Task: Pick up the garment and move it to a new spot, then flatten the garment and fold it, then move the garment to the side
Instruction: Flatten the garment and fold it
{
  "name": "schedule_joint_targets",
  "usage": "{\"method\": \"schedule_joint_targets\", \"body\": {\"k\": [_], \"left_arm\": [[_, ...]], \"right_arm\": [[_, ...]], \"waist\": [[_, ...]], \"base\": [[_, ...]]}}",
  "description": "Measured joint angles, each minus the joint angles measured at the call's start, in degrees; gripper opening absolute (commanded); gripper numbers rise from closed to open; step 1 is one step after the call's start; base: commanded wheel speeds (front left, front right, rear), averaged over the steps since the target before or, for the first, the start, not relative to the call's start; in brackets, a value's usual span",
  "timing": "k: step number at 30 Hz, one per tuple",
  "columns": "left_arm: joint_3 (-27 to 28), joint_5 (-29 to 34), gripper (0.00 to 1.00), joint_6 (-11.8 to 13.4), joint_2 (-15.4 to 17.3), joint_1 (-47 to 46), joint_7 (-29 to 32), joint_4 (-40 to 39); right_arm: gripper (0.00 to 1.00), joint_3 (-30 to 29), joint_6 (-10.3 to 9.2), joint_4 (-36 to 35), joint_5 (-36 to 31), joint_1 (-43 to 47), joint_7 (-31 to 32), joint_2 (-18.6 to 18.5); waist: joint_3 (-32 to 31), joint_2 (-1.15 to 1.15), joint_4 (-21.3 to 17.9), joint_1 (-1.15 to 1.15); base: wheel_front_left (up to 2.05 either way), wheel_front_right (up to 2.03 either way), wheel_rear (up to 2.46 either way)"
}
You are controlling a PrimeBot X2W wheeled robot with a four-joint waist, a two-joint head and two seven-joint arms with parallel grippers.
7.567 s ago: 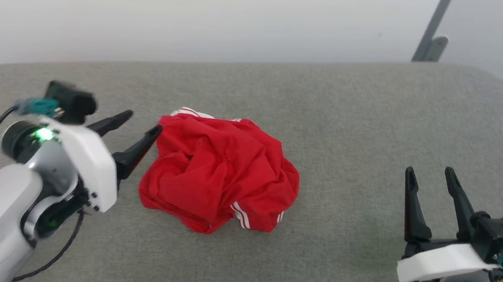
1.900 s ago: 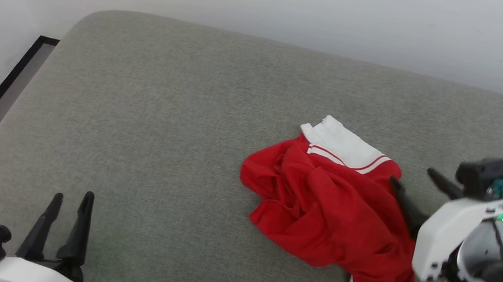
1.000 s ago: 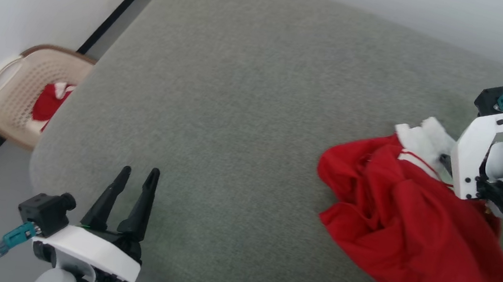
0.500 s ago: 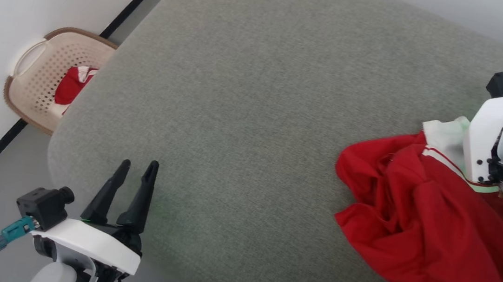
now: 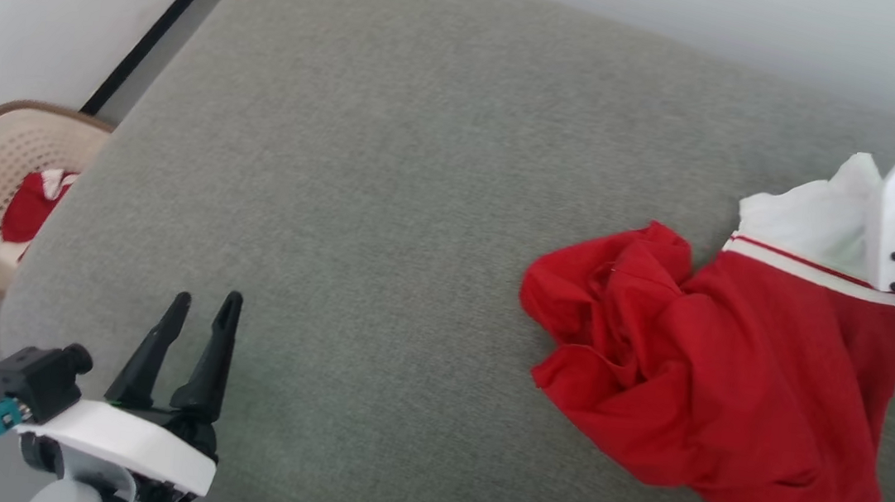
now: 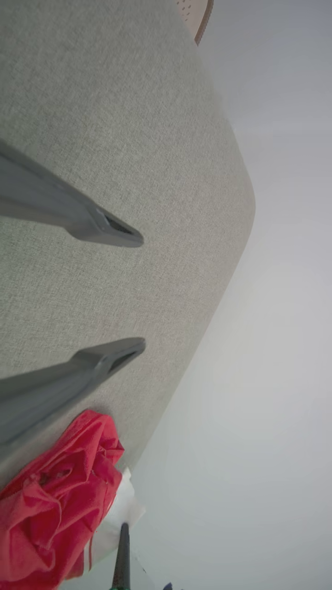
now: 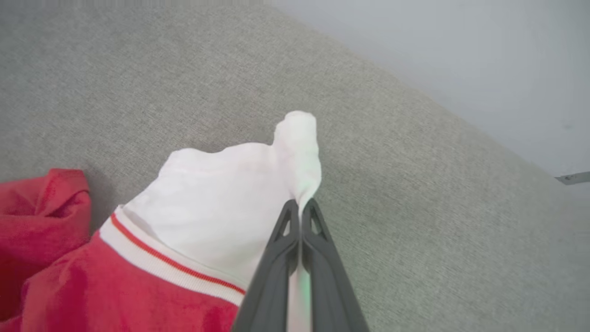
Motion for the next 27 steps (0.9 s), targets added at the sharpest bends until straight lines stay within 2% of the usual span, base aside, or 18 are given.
{"method": "schedule_joint_targets", "body": {"k": [6, 10, 13, 16, 18, 24, 25, 26, 27], "left_arm": [[1.67, 0.65, 1.0, 0.0, 0.48, 1.77, 0.0, -0.54], [2.36, 1.01, 1.0, -0.01, 0.62, 2.53, 0.0, -0.83], [2.5, 1.09, 1.0, 0.0, 0.75, 2.56, 0.0, -1.09], [2.41, 1.16, 1.0, -0.01, 0.85, 2.57, 0.0, -1.19], [2.27, 1.16, 1.0, 0.0, 0.88, 2.52, 0.0, -1.21], [1.03, 1.14, 1.0, 0.0, 1.35, 1.59, 0.0, -0.93], [1.03, 1.14, 1.0, 0.0, 1.35, 1.59, 0.0, -0.93], [0.78, 1.05, 1.0, 0.0, 1.58, 1.35, 0.0, -0.86], [0.41, 1.05, 1.0, -0.01, 1.8, 1.17, 0.0, -0.81]], "right_arm": [[0.0, -5.23, 0.0, -5.99, 0.23, 5.05, 2.66, -2.61], [0.0, -12.12, 0.0, -10.62, -0.82, 10.73, 5.36, -3.89], [0.0, -19.04, 0.0, -14.18, -2.8, 16.24, 7.65, -3.38], [0.0, -26.13, -0.02, -17.42, -5.77, 21.57, 9.6, -1.23], [0.0, -30.27, -0.04, -19.38, -7.55, 24.7, 10.33, 1.48], [0.0, -37.58, -0.04, -20.63, -12.16, 28.11, 10.17, 8.22], [0.12, -37.58, -0.04, -20.63, -12.16, 28.11, 10.17, 8.22], [0.32, -38.06, -0.04, -20.52, -13.14, 28.08, 9.93, 8.89], [0.6, -38.22, -0.04, -20.34, -13.94, 28.02, 9.92, 9.47]], "waist": [[-1.56, 0.0, -3.37, 0.0], [-2.39, 0.0, -5.25, 0.0], [-2.78, 0.0, -6.14, 0.0], [-2.75, 0.0, -6.44, 0.0], [-2.56, 0.0, -6.46, 0.0], [-1.94, 0.0, -6.23, 0.0], [-1.94, 0.0, -6.23, 0.0], [-1.93, 0.0, -6.23, 0.0], [-1.97, 0.0, -6.26, 0.0]], "base": [[0.0, 0.0, 0.0], [0.0, 0.0, 0.0], [0.0, 0.0, 0.0], [0.0, 0.0, 0.0], [0.0, 0.0, 0.0], [0.0, 0.0, 0.0], [0.0, 0.0, 0.0], [0.0, 0.0, 0.0], [0.0, 0.0, 0.0]]}}
